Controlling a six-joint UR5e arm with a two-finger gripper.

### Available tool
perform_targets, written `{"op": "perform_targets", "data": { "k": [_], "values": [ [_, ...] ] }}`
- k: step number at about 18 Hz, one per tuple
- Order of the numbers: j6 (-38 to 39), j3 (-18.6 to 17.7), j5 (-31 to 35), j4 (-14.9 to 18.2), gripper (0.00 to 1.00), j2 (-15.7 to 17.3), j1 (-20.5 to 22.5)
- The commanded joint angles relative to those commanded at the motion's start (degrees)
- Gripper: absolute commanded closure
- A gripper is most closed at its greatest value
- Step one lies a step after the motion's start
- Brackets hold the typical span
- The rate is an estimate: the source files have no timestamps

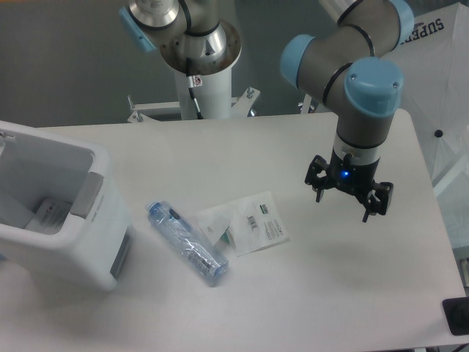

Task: Place the trash in the trash can
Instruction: 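Move the gripper down toward the white paper packet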

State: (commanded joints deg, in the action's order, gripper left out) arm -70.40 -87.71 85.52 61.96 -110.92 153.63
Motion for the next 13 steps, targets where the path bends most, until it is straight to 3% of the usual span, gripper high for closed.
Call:
{"op": "perform_targets", "data": {
  "k": [6,8,13],
  "values": [
    [0.0,-0.79,0.0,0.09,0.0,-0.09,-0.26],
    [0.35,-3.5,0.0,-0.26,0.0,-0.18,-0.26],
    [1.76,-9.22,-0.17,-6.41,0.0,-0.35,-0.53]
  ]
}}
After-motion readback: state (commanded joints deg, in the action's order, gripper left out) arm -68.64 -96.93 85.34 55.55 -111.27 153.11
